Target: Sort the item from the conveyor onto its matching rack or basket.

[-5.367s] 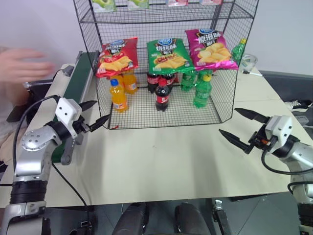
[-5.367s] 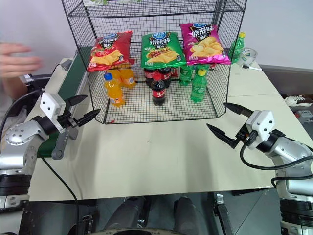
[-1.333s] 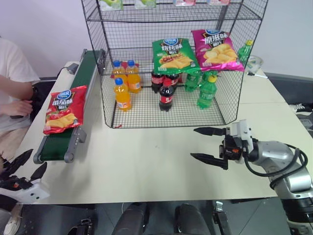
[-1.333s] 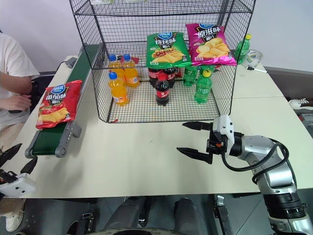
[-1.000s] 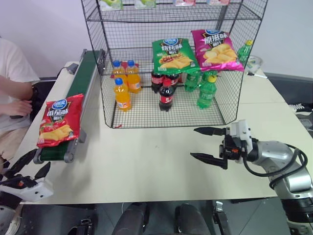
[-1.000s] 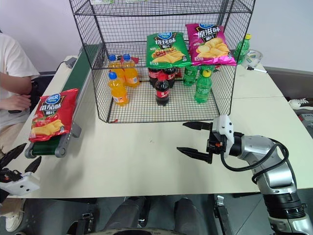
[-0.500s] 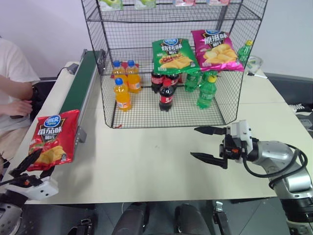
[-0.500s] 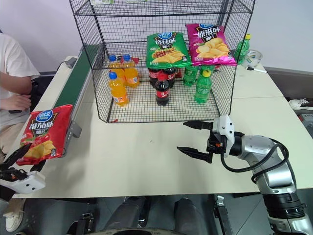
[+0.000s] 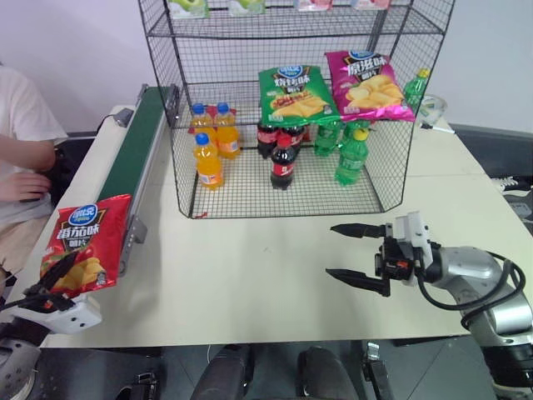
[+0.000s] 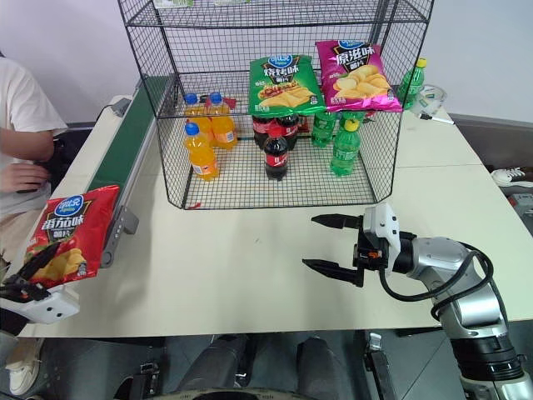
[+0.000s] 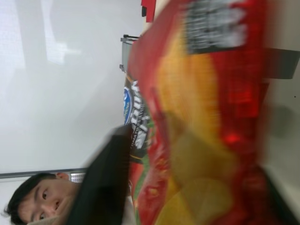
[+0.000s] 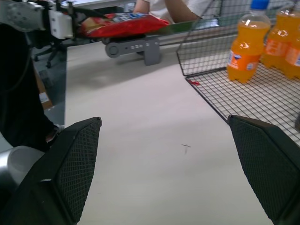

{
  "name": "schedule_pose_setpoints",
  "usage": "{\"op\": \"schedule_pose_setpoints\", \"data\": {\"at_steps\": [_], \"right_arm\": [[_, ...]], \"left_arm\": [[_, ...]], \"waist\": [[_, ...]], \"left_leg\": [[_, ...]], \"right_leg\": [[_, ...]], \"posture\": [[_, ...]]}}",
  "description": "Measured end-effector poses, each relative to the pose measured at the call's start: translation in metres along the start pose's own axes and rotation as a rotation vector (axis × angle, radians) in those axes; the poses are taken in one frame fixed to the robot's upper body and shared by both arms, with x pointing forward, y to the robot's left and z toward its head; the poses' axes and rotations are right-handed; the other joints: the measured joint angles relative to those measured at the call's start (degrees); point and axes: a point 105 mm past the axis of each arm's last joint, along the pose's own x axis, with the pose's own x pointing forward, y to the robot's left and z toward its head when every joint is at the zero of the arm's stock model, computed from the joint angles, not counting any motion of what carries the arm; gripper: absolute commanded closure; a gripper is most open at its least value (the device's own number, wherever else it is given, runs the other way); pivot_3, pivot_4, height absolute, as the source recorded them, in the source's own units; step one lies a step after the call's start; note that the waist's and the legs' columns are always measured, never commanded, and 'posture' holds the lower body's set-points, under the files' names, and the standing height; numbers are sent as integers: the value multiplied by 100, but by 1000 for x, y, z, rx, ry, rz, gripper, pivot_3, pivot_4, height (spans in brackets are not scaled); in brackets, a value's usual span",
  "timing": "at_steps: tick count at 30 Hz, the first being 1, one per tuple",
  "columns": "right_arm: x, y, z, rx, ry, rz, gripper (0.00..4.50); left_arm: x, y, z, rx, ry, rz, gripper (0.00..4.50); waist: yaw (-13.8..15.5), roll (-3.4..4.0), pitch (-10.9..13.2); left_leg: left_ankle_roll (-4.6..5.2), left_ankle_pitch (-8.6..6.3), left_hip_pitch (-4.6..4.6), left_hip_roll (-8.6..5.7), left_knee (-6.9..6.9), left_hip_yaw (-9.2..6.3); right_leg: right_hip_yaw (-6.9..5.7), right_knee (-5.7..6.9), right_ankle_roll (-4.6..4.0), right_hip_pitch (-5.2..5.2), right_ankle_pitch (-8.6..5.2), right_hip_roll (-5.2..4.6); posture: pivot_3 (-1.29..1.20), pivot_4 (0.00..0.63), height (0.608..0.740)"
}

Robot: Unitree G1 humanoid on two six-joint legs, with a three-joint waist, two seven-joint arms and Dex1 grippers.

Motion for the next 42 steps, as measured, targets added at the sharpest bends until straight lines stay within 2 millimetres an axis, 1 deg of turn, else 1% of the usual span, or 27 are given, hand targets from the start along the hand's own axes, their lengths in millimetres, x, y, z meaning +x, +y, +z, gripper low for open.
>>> {"op": "schedule_pose_setpoints", "data": {"at_steps": [1,11,13,14,15,17,21,27,29,34,37,39,42], "right_arm": [[0,0,0,3,-3,2,0],[2,0,5,0,-26,0,0],[4,-4,12,-3,-75,-28,0],[5,-7,15,-3,-99,-42,0],[5,-9,20,-6,-128,-58,0],[6,-11,26,-17,-158,-76,0],[5,-13,29,-7,-181,-98,0],[6,-19,33,13,-229,-154,0],[5,-20,34,13,-233,-175,0],[2,-24,34,15,-242,-226,0],[1,-26,35,8,-264,-259,0],[0,-28,37,4,-276,-279,0],[-2,-31,40,-11,-292,-312,0]], "left_arm": [[1,1,0,0,0,7,4412],[3,8,-2,8,13,51,4412],[7,20,4,25,-7,94,4412],[10,30,8,40,-22,126,4412],[13,42,14,60,-46,163,4412],[18,59,28,97,-95,210,4412],[24,73,48,134,-161,230,4412],[40,111,83,206,-285,320,4412],[45,115,93,212,-321,332,4412],[56,119,113,209,-397,343,4412],[72,131,137,207,-480,389,4412],[82,143,152,196,-524,439,4412],[97,158,167,187,-554,495,4412]], "waist": [[0,0,0],[1,0,0],[0,-2,-1],[3,-3,-1],[9,-5,-3],[9,-4,-3],[-8,-4,-3],[8,-1,-2],[2,-1,-2],[-1,-1,-2],[23,-1,-3],[18,-1,-2],[-2,-1,-3]], "left_leg": [[1,0,0,0,0,0],[1,1,1,0,0,0],[0,1,1,0,2,0],[0,0,1,0,3,0],[0,0,1,0,4,-1],[1,1,1,-1,5,0],[12,8,1,0,3,0],[13,9,2,-1,4,0],[13,10,2,-2,4,0],[11,12,2,-1,4,0],[9,14,8,-4,7,-4],[9,14,9,-5,10,-4],[7,16,9,-7,9,-3]], "right_leg": [[0,0,0,0,0,0],[0,1,1,0,0,0],[0,3,1,1,0,0],[0,4,1,1,0,0],[0,4,0,2,0,0],[1,3,0,2,0,-1],[1,5,0,1,0,0],[0,7,0,2,0,0],[0,7,0,2,1,1],[-1,19,1,1,2,2],[-10,24,1,7,2,2],[-10,25,4,8,4,2],[-8,32,5,13,5,3]], "posture": [[0,150,740],[0,150,740],[0,150,740],[0,150,740],[0,150,740],[0,150,740],[0,150,740],[0,150,740],[0,150,740],[0,150,740],[0,150,740],[0,150,740],[0,150,740]]}}
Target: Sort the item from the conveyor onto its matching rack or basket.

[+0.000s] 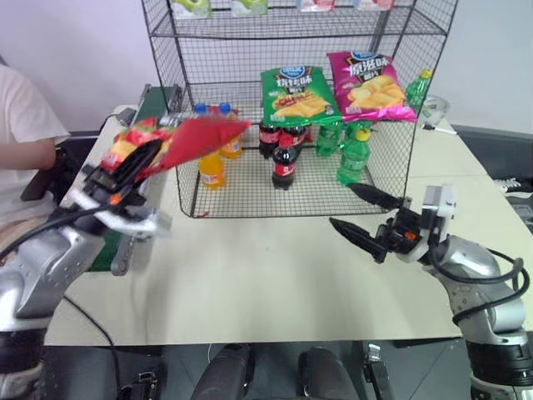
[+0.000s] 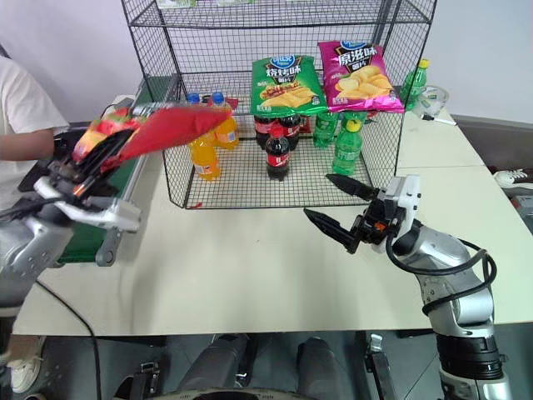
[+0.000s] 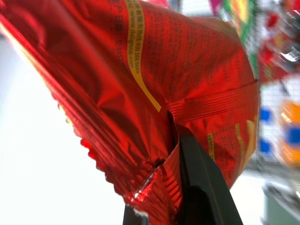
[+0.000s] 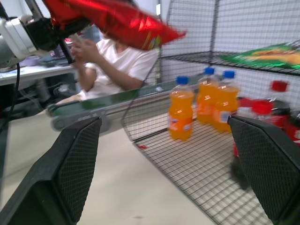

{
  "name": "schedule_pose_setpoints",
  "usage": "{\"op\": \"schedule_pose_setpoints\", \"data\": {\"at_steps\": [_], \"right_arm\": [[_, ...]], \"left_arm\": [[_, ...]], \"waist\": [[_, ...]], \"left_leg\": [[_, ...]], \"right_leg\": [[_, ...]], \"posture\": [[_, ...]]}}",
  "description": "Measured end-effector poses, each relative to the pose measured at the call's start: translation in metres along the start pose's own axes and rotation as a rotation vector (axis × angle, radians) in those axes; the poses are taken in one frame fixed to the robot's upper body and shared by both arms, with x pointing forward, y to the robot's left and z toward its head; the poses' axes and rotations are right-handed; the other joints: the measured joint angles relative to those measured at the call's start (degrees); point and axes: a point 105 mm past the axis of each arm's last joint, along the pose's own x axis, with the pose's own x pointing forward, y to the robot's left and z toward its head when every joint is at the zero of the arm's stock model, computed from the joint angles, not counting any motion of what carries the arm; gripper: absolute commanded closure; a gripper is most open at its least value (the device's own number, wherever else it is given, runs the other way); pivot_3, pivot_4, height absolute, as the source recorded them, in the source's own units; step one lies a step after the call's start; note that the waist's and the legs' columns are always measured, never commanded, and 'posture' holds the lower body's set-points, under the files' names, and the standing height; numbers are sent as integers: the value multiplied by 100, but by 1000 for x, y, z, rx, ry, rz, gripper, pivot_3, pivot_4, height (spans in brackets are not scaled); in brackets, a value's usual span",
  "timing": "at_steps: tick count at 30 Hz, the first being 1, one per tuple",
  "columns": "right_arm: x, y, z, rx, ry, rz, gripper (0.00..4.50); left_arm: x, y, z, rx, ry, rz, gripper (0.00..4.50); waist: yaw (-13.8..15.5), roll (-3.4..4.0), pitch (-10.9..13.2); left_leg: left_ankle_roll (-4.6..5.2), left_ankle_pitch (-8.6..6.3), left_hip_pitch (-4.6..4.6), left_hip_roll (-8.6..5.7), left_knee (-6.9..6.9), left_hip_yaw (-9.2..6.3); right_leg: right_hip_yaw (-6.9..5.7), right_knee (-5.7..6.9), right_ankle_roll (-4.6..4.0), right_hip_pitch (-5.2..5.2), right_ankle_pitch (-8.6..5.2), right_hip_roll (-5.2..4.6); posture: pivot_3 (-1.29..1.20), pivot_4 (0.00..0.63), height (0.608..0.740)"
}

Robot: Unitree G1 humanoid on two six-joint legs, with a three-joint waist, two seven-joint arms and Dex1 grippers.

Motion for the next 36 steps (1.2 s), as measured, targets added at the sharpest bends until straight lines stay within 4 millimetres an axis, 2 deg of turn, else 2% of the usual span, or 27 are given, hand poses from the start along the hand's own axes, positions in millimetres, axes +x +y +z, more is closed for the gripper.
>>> {"op": "schedule_pose_setpoints", "data": {"at_steps": [6,10,16,20,25,36], "right_arm": [[1,-2,-1,-13,-17,-44,0],[2,0,-4,-27,-5,-49,0],[4,-3,-2,-46,-19,-70,0],[7,-9,-1,-78,-37,-123,0],[7,-14,0,-108,-38,-169,0],[4,-27,4,-162,-44,-268,0]], "left_arm": [[37,-22,-14,2,49,8,4412],[70,-32,-28,36,86,45,4412],[103,-60,-47,42,158,44,4412],[123,-69,-54,66,199,31,4412],[129,-94,-54,57,241,-30,4412],[128,-110,-64,55,350,-96,4412]], "waist": [[-6,0,0],[6,-2,0],[-2,-7,3],[-11,-9,4],[-20,-10,5],[-17,-15,7]], "left_leg": [[-12,8,-1,1,-2,2],[-13,10,-2,-3,9,-2],[-14,11,-9,-2,9,-3],[-14,12,-15,-4,13,-1],[-15,13,-32,-3,21,-1],[-15,12,-41,-4,42,-2]], "right_leg": [[9,30,1,-6,-1,20],[8,35,3,-2,-2,22],[7,38,4,-10,-2,26],[8,40,6,-15,-3,26],[8,50,6,-31,-3,28],[8,57,7,-33,-2,29]], "posture": [[0,150,740],[0,150,740],[0,150,740],[0,150,740],[0,150,740],[0,150,740]]}}
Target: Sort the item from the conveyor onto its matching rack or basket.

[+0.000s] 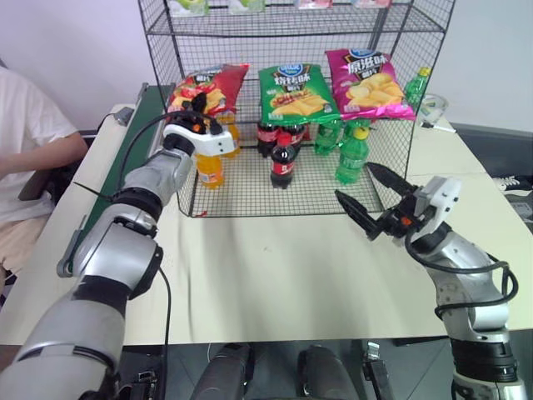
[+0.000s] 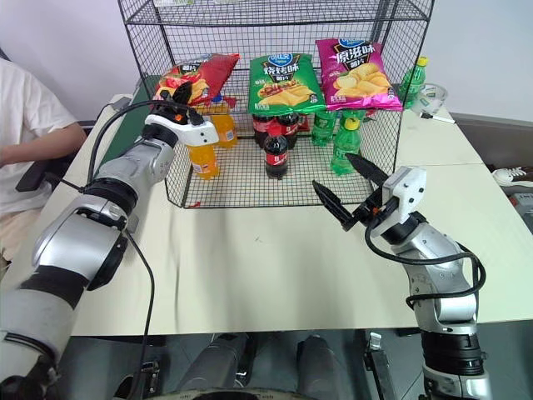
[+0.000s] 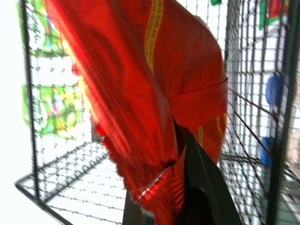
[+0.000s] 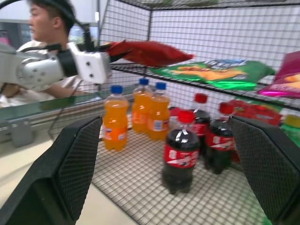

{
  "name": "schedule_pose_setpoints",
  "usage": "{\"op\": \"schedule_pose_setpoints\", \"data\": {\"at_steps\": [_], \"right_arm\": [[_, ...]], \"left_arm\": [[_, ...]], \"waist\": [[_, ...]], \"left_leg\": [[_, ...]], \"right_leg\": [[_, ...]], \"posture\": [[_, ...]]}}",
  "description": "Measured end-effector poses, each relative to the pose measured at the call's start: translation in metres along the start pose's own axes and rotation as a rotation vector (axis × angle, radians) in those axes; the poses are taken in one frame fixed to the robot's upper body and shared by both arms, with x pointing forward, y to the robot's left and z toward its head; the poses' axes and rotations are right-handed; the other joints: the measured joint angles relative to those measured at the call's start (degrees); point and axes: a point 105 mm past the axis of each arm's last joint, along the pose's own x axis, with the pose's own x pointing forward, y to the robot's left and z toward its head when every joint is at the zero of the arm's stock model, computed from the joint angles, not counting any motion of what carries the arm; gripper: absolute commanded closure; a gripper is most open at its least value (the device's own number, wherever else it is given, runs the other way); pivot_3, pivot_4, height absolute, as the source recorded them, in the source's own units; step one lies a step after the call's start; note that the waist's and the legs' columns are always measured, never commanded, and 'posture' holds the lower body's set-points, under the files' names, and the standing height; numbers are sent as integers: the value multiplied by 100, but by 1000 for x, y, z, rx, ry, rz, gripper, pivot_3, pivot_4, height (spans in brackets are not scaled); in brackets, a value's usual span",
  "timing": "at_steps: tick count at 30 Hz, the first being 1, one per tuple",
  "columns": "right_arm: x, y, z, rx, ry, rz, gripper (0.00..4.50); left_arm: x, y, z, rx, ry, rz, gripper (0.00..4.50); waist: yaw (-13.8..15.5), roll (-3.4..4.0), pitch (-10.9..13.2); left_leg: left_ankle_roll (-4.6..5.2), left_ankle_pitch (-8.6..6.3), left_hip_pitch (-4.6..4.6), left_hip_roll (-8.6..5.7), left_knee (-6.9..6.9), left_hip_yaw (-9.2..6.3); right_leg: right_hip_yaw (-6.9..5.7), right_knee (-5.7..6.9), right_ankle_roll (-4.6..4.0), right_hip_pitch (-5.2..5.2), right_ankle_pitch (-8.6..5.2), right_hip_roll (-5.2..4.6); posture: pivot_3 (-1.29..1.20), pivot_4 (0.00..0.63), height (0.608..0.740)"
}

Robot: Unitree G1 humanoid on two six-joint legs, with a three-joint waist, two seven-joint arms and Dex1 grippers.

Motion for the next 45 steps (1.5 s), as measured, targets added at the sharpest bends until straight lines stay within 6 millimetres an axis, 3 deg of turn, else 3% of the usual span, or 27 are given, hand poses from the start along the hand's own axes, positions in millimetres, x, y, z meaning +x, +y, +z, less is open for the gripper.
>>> {"op": "schedule_pose_setpoints", "data": {"at_steps": [11,12,14,18,27,32,35,40,43,45], "right_arm": [[1,-1,-1,-6,4,-10,0],[1,-1,-1,-6,5,-10,0],[1,-1,-1,-6,6,-10,0],[1,-1,-2,-8,10,-7,0],[1,1,-3,-6,16,1,0],[-1,3,-5,-1,22,11,0],[0,3,-6,1,22,17,0],[-2,2,-8,5,30,27,0],[-4,1,-8,1,39,40,0],[-7,-1,-6,-6,42,43,0]], "left_arm": [[4,-2,4,-36,9,-41,4412],[5,-2,5,-62,9,-45,3889],[5,-2,6,-99,2,-53,3300],[10,12,6,-119,-3,-6,1299],[1,15,4,-215,-56,5,1299],[-22,12,3,-274,-107,-9,1299],[-46,9,7,-323,-136,-41,1299],[-83,27,17,-608,-194,-76,1299],[-105,39,10,-892,-190,-119,1299],[-123,35,1,-1096,-155,-201,1299]], "waist": [[0,-1,1],[1,-1,1],[2,-1,1],[12,0,0],[-13,1,-1],[-30,5,-3],[-44,7,-4],[-51,8,-4],[-76,18,-10],[-112,21,-12]], "left_leg": [[0,0,-1,0,6,0],[0,0,-1,0,6,0],[0,0,-1,0,7,0],[2,-1,0,0,17,-1],[3,-2,0,1,24,-1],[3,-3,0,2,23,-1],[3,-3,0,3,22,1],[2,-3,0,5,22,0],[4,-4,2,6,21,1],[4,-4,4,7,20,-1]], "right_leg": [[0,2,0,1,0,1],[0,2,0,1,0,1],[0,2,0,1,0,1],[-1,4,0,8,0,1],[1,8,1,7,0,2],[8,11,0,5,1,2],[15,12,-1,2,1,2],[26,10,-3,2,1,-8],[27,7,-5,6,1,-13],[26,6,-5,7,0,-13]], "posture": [[0,150,740],[0,150,740],[0,150,740],[0,150,740],[0,150,740],[0,150,740],[0,150,740],[0,150,740],[0,150,740],[0,150,740]]}}
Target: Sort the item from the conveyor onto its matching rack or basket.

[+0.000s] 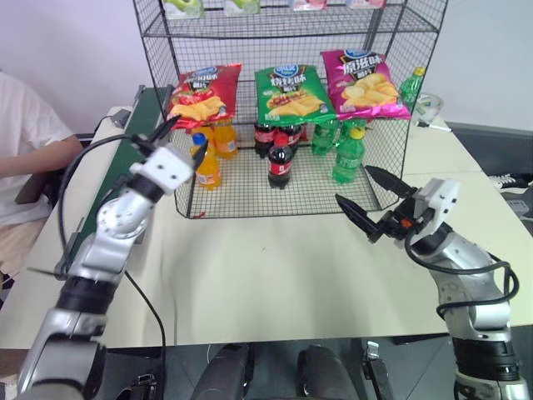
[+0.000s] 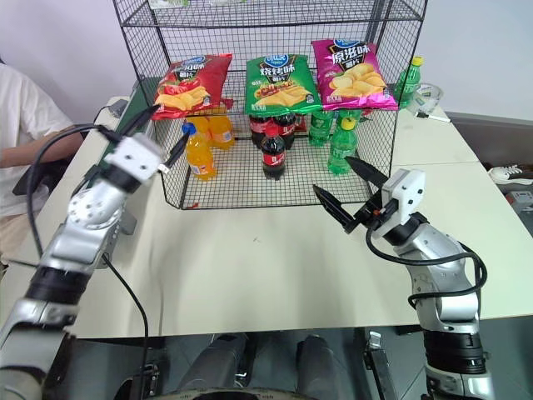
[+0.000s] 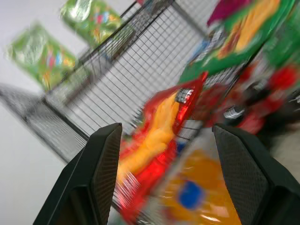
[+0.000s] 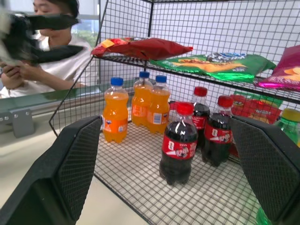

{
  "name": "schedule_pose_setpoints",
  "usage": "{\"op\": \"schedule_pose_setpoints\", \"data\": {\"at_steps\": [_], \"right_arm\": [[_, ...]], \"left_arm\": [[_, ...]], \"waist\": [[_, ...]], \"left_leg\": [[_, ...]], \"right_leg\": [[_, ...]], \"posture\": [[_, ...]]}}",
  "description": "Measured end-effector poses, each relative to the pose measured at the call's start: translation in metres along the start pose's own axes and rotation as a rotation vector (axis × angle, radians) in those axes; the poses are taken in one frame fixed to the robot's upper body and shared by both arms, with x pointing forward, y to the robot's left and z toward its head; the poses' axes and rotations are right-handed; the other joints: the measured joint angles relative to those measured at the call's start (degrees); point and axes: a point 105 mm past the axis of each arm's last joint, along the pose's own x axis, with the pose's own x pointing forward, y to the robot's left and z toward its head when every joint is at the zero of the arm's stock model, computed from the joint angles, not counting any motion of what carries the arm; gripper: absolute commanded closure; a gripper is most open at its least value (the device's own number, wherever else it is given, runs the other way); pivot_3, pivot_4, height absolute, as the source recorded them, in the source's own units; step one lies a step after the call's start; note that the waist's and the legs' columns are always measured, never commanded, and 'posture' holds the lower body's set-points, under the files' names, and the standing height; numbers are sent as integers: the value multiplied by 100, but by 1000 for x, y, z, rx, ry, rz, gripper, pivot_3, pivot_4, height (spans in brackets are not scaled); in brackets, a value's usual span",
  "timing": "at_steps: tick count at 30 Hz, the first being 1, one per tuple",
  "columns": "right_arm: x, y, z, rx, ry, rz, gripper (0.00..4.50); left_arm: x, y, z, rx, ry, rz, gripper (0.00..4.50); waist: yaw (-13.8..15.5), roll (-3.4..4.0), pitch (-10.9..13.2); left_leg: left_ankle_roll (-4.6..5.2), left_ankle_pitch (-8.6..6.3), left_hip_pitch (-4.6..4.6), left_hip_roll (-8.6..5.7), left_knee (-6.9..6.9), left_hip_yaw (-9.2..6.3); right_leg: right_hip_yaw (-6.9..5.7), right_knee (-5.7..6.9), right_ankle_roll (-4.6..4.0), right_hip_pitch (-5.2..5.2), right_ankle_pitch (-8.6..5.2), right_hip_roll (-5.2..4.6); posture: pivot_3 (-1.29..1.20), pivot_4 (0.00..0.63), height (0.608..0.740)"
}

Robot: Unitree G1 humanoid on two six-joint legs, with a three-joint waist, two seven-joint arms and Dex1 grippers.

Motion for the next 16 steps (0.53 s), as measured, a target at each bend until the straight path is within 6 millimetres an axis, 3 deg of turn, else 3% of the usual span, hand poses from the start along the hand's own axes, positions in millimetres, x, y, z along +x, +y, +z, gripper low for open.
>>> {"op": "schedule_pose_setpoints", "data": {"at_steps": [3,5,10,14,16], "right_arm": [[-8,-3,0,-17,31,17,0],[-21,-9,-1,-41,76,24,0],[-44,-9,-5,-60,172,96,0],[-71,-19,-7,-71,271,111,0],[-77,-24,-5,-78,292,110,0]], "left_arm": [[-38,5,-24,-329,139,-40,1299],[-68,16,-44,-442,278,-42,1299],[-102,45,-43,-400,333,-44,1299],[-140,63,-66,-366,439,-5,1299],[-147,63,-73,-354,465,-11,1299]], "waist": [[-35,4,0],[-34,5,1],[50,6,0],[112,9,0],[135,6,0]], "left_leg": [[3,-2,1,1,-5,0],[3,-2,1,3,-8,0],[12,-10,31,2,-4,2],[19,-15,44,0,-16,17],[19,-15,44,0,-14,17]], "right_leg": [[1,-3,-1,-1,-1,1],[2,-4,-1,-3,-1,7],[-1,-24,-11,22,-6,-2],[1,-28,-19,26,-11,-16],[1,-29,-21,27,-12,-18]], "posture": [[0,150,740],[0,150,740],[0,150,740],[0,150,740],[0,150,740]]}}
